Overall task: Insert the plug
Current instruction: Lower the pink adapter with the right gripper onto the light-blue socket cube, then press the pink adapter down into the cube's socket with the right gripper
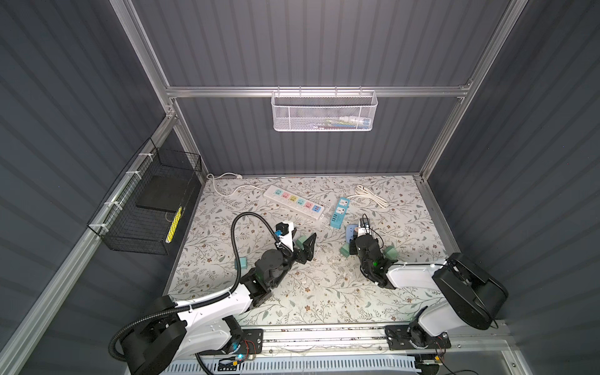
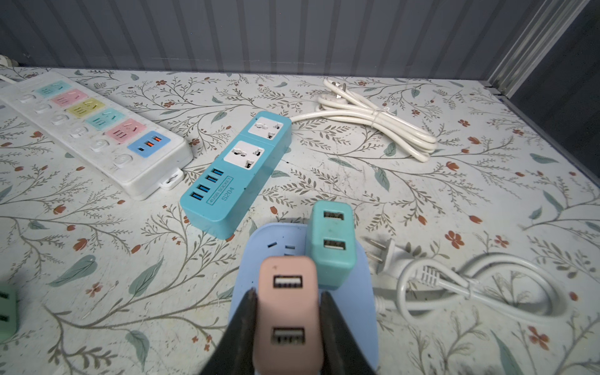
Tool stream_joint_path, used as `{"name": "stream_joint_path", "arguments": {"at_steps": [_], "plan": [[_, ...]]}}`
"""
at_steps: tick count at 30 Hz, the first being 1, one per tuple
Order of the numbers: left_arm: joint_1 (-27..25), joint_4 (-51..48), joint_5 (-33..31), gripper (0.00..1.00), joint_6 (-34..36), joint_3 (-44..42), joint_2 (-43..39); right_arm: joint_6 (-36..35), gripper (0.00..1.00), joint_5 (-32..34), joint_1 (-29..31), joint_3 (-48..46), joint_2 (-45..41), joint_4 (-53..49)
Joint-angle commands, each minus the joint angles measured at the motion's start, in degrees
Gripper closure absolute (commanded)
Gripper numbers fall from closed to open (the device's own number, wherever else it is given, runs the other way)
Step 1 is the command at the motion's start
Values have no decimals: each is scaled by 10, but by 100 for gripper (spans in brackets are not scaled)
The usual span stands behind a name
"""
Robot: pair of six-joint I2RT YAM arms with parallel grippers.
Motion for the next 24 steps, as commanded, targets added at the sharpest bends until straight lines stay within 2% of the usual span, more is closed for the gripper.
{"name": "stream_joint_path", "arguments": {"at_steps": [1, 24], "plan": [[4, 25, 5, 17, -6, -6, -8, -16, 90, -9, -5, 17, -10, -24], [4, 42, 2, 17, -2, -11, 5, 47, 90, -24, -2, 0, 42, -3]]}}
